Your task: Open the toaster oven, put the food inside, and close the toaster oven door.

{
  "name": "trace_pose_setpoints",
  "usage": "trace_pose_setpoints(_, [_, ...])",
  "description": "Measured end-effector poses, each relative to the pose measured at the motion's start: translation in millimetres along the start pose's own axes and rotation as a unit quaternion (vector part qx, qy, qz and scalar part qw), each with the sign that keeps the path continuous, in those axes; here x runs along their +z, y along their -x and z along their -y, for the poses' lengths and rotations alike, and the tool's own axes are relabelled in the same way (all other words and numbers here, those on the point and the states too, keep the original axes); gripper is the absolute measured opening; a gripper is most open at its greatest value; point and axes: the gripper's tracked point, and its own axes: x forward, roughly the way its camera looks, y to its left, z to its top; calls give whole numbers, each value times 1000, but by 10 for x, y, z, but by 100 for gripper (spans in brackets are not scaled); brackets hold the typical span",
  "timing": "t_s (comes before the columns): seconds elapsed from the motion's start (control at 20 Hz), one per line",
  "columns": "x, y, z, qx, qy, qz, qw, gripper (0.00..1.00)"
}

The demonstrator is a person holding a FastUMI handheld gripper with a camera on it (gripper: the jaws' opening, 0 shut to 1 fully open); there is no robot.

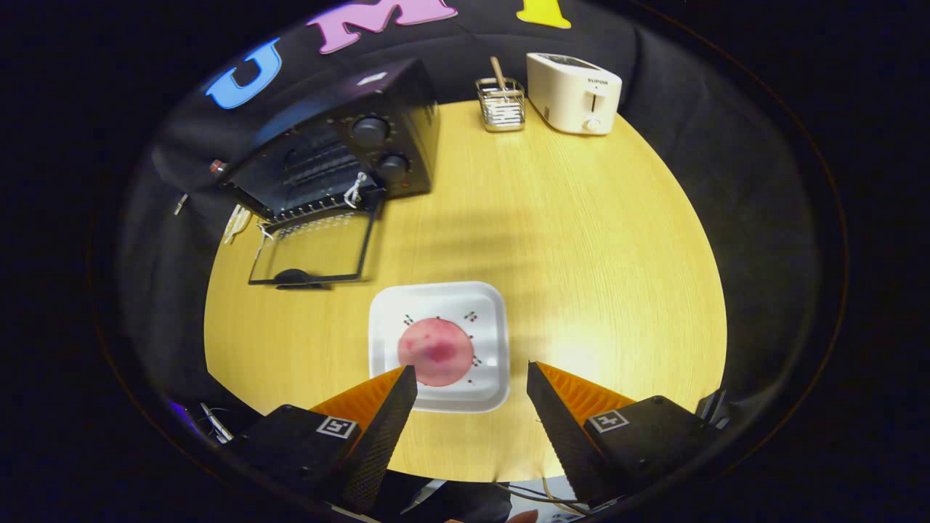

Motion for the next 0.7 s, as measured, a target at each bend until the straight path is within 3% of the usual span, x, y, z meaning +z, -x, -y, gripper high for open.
trace_pose_setpoints(0.35, [-27,-504,212,9,-3,-66,998,97])
trace_pose_setpoints(0.55, [-91,-736,176,13,17,-89,996,67])
trace_pose_setpoints(0.6, [-146,-766,198,8,21,-104,994,45])
trace_pose_setpoints(0.7, [-196,-883,190,18,14,-109,994,16])
